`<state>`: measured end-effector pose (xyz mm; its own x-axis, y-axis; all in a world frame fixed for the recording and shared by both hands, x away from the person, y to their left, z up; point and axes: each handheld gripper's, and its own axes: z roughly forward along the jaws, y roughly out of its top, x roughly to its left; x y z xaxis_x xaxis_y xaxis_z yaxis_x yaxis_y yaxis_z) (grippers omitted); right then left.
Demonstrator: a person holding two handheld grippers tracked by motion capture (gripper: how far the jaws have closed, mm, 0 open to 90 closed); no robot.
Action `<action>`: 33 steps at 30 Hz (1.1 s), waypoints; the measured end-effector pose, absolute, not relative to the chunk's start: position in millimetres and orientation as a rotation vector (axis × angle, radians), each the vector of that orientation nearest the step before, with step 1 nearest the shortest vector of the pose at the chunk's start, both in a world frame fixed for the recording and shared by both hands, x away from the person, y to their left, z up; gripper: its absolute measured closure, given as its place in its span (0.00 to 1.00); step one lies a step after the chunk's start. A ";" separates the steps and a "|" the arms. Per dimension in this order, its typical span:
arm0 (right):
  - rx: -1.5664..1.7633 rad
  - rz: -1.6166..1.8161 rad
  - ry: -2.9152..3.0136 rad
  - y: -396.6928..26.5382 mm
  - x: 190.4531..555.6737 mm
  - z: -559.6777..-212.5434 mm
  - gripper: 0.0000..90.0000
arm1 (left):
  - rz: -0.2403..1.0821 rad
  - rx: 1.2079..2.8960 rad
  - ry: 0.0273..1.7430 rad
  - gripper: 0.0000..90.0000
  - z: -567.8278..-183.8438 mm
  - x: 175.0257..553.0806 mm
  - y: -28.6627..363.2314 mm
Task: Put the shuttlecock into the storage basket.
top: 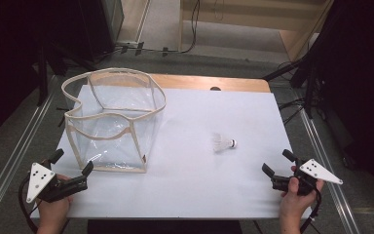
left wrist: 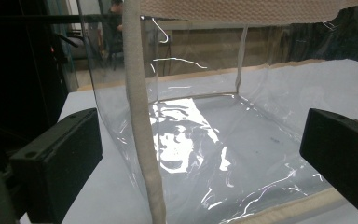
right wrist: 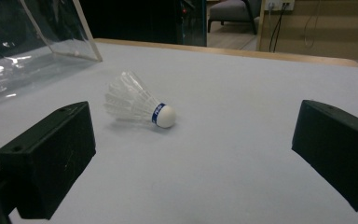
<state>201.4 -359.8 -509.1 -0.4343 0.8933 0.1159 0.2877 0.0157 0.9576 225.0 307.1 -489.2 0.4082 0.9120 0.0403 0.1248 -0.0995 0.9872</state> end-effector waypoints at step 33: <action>1.079 1.405 1.922 -326.7 228.0 -464.7 0.00 | 0.877 1.541 0.934 0.00 -489.7 223.3 305.9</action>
<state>228.0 -326.7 -464.7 -0.5463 0.8365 0.0431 0.2953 0.1442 0.9445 223.3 305.9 -489.7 0.4197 0.9060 0.0549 0.1111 -0.1113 0.9876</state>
